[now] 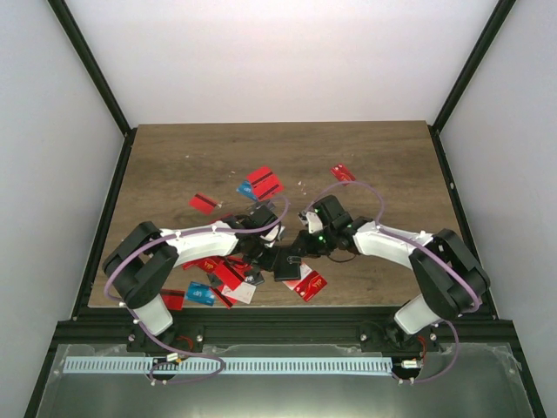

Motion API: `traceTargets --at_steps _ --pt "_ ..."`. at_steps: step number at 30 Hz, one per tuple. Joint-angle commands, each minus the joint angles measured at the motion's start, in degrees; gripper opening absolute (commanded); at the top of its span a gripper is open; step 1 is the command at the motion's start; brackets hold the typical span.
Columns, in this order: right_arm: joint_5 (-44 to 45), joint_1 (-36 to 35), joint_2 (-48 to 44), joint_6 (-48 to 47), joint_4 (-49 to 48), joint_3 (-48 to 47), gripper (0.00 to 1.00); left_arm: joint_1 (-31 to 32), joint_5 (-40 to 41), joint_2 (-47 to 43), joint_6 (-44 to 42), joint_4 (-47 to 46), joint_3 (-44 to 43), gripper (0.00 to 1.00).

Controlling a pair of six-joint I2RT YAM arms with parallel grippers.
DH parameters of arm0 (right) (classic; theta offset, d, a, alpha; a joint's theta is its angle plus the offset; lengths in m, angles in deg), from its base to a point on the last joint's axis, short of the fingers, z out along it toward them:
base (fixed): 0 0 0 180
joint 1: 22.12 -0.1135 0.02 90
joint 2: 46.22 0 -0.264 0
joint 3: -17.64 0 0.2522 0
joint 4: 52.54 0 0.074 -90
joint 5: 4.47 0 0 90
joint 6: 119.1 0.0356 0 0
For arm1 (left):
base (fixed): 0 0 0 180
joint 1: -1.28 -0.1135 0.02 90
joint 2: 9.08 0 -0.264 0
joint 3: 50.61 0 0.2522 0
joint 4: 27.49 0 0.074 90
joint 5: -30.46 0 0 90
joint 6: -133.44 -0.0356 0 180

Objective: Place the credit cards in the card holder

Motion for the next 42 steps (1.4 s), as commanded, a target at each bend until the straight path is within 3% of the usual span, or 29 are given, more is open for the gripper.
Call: traceTargets --at_steps 1,42 --pt "2.57 -0.54 1.18 -0.97 1.81 -0.48 0.13 0.04 0.36 1.36 -0.95 -0.72 -1.15 0.16" --pt "-0.43 -2.28 5.06 -2.34 0.49 2.11 0.13 0.04 0.20 2.43 -1.22 -0.45 -1.90 0.14"
